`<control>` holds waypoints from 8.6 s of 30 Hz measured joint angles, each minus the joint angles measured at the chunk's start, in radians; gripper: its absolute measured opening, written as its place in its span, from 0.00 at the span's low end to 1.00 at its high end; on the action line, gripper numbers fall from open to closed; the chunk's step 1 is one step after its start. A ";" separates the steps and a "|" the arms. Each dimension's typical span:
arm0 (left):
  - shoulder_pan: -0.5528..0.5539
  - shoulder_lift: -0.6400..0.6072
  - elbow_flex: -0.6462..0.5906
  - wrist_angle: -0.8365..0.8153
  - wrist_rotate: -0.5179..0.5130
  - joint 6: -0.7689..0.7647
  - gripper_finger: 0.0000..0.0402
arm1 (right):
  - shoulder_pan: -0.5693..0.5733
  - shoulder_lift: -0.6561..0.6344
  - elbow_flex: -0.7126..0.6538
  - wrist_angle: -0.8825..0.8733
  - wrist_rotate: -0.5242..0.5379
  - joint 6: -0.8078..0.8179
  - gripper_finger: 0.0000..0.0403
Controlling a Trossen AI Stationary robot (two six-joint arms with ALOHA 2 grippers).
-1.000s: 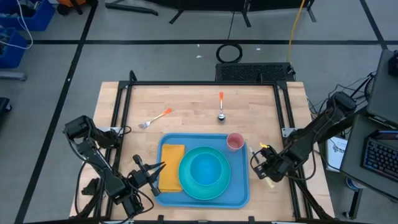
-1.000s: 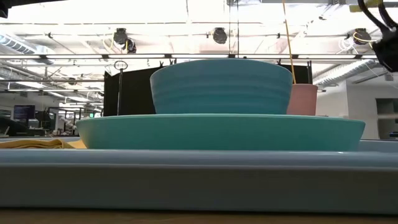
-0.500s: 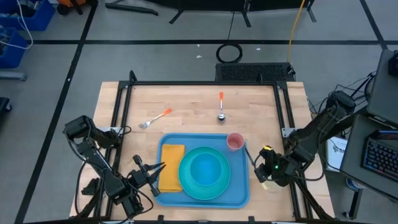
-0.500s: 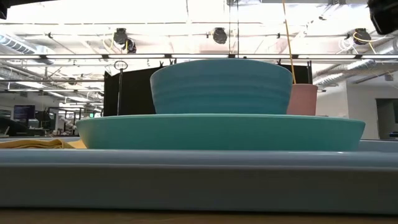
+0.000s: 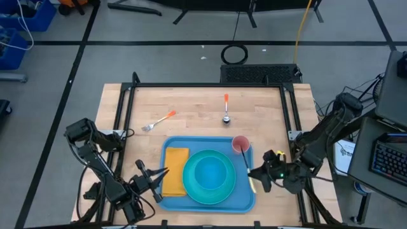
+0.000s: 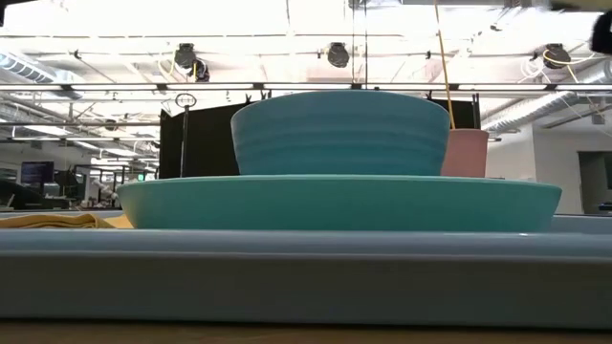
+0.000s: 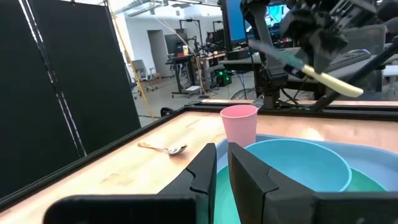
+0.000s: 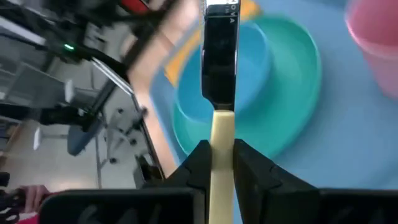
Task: Set up tray
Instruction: Put the yellow knife on top of the yellow napkin
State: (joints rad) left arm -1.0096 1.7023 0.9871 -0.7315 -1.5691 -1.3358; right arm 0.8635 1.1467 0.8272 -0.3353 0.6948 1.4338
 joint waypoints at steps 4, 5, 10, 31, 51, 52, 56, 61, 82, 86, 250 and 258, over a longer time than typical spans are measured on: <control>0.011 0.000 0.000 0.077 0.047 0.062 0.12 | -0.024 0.039 0.000 0.135 0.067 -0.167 0.08; 0.017 0.000 0.000 0.102 0.068 0.078 0.12 | -0.035 0.053 0.000 0.178 0.071 -0.209 0.08; 0.042 0.000 0.000 0.307 0.111 0.332 0.12 | -0.089 0.160 0.000 0.462 0.069 -0.426 0.08; 0.112 0.138 0.001 1.267 0.104 1.688 0.12 | -0.325 0.507 0.000 1.395 -0.292 -1.008 0.08; 0.198 0.137 0.087 1.320 0.260 1.957 0.12 | -0.425 0.521 -0.001 1.583 -0.387 -1.064 0.08; 0.201 0.137 0.087 1.316 0.260 1.985 0.12 | -0.427 0.521 -0.001 1.591 -0.390 -1.065 0.08; 0.220 0.137 0.087 1.319 0.259 2.021 0.12 | -0.444 0.521 -0.001 1.596 -0.414 -1.060 0.08; 0.244 0.137 0.087 1.329 0.282 2.036 0.12 | -0.458 0.521 -0.001 1.602 -0.464 -1.059 0.08; 0.298 0.136 0.087 1.398 0.218 2.033 0.54 | -0.472 0.521 -0.001 1.687 -0.408 -1.130 0.08; 0.317 0.136 0.087 1.398 0.197 2.057 0.54 | -0.499 0.521 -0.001 1.712 -0.414 -1.103 0.08; 0.108 -0.048 -0.394 1.609 0.594 0.494 0.11 | -0.456 0.529 0.000 1.264 -1.116 -1.187 0.42; 0.104 -0.048 -0.456 1.544 0.628 0.197 0.11 | -0.457 0.529 0.000 1.257 -1.117 -1.191 0.42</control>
State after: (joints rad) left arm -0.9058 1.6547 0.5309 0.8129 -0.9407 -1.1390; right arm 0.4068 1.6756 0.8268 0.9212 -0.4221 0.2424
